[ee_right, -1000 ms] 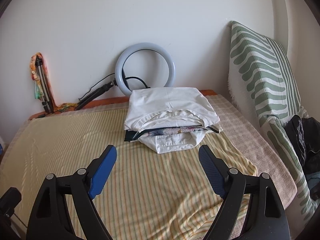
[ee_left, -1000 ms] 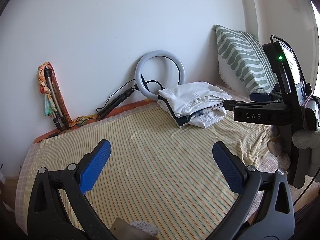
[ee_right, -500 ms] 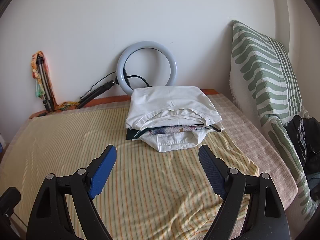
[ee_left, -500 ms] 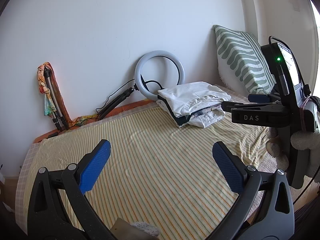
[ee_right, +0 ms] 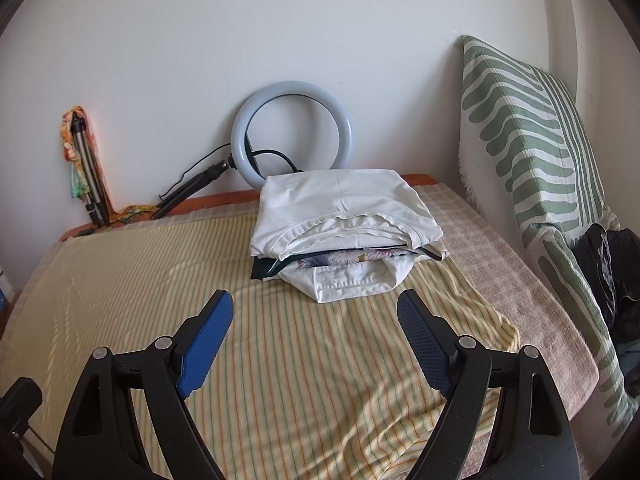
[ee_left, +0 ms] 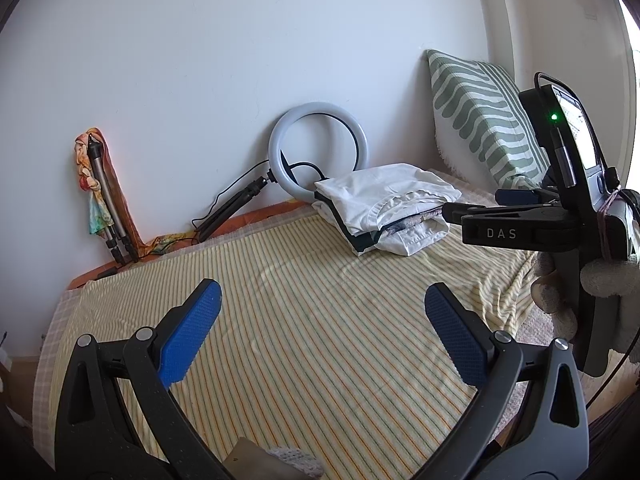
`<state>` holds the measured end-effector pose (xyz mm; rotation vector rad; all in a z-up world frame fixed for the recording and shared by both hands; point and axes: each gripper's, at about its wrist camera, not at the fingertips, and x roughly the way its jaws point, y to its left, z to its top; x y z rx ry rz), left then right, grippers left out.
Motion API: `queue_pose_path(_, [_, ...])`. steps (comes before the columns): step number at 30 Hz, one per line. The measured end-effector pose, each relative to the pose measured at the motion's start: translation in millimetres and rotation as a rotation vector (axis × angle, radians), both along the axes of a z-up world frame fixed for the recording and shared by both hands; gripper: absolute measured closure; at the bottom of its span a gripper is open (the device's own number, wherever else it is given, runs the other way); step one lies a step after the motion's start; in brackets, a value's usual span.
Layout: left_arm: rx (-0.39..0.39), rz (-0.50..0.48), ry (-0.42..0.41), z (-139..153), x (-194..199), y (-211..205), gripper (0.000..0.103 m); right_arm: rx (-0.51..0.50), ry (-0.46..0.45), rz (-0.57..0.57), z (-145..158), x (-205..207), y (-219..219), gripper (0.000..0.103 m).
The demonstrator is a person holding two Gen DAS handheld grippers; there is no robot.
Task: Fold small clothes
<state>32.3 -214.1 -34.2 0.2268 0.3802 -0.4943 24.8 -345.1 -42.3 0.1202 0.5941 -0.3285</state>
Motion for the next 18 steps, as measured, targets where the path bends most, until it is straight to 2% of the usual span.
queue_pose_path(18, [0.01, -0.019, -0.018, 3.0, -0.2, 5.9, 0.0, -0.002, 0.015, 0.007, -5.7, 1.4, -2.3, 0.019])
